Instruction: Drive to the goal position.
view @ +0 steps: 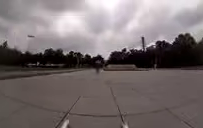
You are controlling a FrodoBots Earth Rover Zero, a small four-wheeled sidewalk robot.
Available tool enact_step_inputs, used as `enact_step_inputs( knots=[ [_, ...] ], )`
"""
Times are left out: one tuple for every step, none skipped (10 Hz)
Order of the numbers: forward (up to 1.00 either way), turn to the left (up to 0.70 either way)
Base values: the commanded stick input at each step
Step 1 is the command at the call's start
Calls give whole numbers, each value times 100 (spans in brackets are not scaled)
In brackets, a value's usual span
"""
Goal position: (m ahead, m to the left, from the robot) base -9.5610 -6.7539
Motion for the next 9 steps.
enact_step_inputs(
  knots=[
    [0, -55],
    [0, -55],
    [0, -55],
    [0, -51],
    [0, -47],
    [0, -48],
    [0, -59],
    [0, -59],
    [0, -58]
  ],
)
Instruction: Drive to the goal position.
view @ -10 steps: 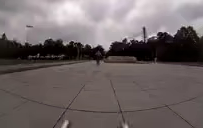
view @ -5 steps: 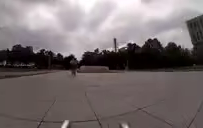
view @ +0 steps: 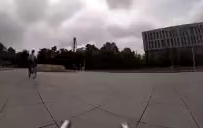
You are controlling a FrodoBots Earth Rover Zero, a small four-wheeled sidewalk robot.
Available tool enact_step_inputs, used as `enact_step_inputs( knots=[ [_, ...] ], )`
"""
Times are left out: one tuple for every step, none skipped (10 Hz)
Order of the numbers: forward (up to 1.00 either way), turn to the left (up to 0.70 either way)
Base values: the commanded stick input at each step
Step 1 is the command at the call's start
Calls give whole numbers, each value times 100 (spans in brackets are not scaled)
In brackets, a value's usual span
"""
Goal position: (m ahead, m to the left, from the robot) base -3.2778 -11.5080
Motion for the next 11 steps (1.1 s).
enact_step_inputs(
  knots=[
    [0, -35],
    [0, 0],
    [0, 0],
    [0, 0],
    [0, 0],
    [0, 0],
    [0, 0],
    [0, 0],
    [0, 0],
    [0, 0],
    [0, -91]
  ],
)
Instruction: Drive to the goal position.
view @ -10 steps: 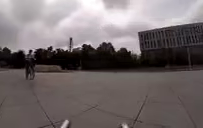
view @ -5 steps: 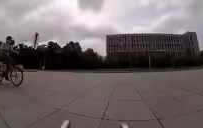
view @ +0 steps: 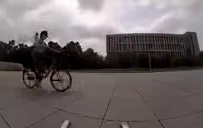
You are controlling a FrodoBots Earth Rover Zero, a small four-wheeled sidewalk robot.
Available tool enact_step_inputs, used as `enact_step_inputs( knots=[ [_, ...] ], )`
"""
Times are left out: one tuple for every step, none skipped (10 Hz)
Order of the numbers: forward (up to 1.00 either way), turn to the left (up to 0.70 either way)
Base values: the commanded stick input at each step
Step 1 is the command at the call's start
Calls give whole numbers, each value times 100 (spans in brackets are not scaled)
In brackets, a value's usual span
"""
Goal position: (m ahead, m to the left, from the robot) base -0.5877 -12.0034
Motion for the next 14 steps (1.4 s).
enact_step_inputs(
  knots=[
    [0, -91],
    [0, -91],
    [0, -91],
    [0, -91],
    [0, -91],
    [0, -91],
    [0, -91],
    [0, -91],
    [0, -91],
    [0, -91],
    [0, -91],
    [0, -91],
    [0, -91],
    [0, -91]
  ],
)
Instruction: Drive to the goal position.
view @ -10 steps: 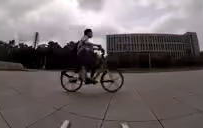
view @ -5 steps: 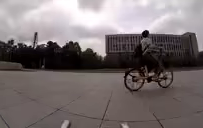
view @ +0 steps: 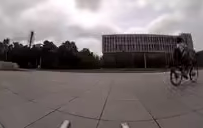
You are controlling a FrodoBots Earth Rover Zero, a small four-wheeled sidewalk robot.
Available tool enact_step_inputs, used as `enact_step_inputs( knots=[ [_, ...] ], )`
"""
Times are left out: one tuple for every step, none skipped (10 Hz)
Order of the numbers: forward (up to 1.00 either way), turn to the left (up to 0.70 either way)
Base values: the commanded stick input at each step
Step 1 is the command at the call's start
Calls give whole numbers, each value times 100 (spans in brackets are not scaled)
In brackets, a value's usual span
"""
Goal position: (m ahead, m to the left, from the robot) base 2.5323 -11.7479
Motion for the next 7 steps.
enact_step_inputs(
  knots=[
    [0, -91],
    [0, -91],
    [0, -91],
    [0, -91],
    [0, -91],
    [0, -91],
    [0, -91]
  ],
)
